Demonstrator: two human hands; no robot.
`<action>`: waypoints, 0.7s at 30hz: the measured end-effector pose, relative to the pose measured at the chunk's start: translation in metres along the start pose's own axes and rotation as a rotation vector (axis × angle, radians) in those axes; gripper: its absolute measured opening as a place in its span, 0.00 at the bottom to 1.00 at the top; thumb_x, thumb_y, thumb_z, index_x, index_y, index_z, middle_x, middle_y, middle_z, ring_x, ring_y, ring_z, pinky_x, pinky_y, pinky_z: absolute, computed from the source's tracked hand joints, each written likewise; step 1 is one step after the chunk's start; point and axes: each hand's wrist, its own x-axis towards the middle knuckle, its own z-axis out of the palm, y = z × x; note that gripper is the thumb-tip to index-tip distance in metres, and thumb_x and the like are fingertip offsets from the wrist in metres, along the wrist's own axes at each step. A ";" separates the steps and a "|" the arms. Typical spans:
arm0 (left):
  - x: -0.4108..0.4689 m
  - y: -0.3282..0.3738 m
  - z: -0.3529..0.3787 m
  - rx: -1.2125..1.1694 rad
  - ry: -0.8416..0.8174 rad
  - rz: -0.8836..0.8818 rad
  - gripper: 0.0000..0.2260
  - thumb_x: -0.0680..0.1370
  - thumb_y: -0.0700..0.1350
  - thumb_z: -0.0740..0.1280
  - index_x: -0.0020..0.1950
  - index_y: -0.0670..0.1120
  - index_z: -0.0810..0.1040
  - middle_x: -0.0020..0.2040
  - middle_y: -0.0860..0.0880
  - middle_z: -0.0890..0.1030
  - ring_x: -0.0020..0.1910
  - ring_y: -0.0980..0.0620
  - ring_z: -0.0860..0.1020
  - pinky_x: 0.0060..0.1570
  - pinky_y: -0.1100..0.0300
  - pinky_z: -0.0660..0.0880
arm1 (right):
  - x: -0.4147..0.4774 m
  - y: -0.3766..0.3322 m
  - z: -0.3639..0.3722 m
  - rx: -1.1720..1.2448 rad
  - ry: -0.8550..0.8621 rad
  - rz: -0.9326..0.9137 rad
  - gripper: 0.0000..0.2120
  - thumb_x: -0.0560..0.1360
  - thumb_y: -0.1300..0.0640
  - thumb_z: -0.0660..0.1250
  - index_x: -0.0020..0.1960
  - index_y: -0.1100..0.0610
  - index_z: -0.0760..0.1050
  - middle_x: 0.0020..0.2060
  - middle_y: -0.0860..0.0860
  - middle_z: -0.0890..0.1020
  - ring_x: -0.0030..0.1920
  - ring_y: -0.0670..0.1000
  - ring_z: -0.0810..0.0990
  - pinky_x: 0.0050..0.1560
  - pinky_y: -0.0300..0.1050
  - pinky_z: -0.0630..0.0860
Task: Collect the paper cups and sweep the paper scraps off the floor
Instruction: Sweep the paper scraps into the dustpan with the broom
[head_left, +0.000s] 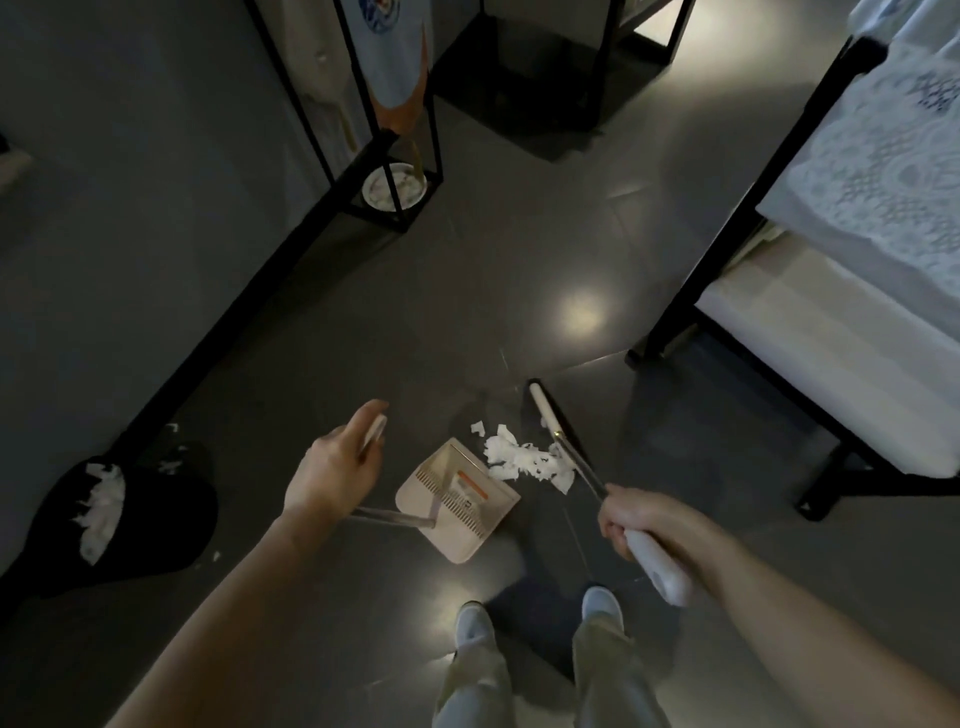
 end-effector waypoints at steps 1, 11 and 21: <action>0.007 0.000 -0.002 -0.003 -0.004 0.009 0.18 0.81 0.48 0.59 0.70 0.58 0.62 0.46 0.48 0.76 0.35 0.51 0.78 0.37 0.52 0.79 | -0.004 -0.006 0.011 -0.035 -0.011 -0.011 0.23 0.71 0.69 0.56 0.64 0.54 0.69 0.18 0.52 0.69 0.17 0.47 0.67 0.20 0.36 0.65; 0.021 0.001 -0.005 -0.006 -0.031 0.090 0.18 0.80 0.46 0.59 0.69 0.55 0.64 0.48 0.44 0.77 0.41 0.43 0.78 0.43 0.46 0.78 | -0.025 -0.026 0.065 -0.013 -0.188 0.147 0.25 0.72 0.69 0.60 0.62 0.45 0.71 0.19 0.50 0.69 0.19 0.44 0.66 0.20 0.35 0.64; -0.009 -0.025 -0.015 -0.162 -0.028 -0.041 0.15 0.81 0.47 0.58 0.66 0.60 0.63 0.43 0.46 0.77 0.38 0.44 0.78 0.40 0.47 0.79 | -0.084 -0.059 0.021 0.010 -0.084 0.077 0.32 0.76 0.70 0.55 0.72 0.42 0.61 0.18 0.49 0.67 0.16 0.42 0.64 0.15 0.32 0.62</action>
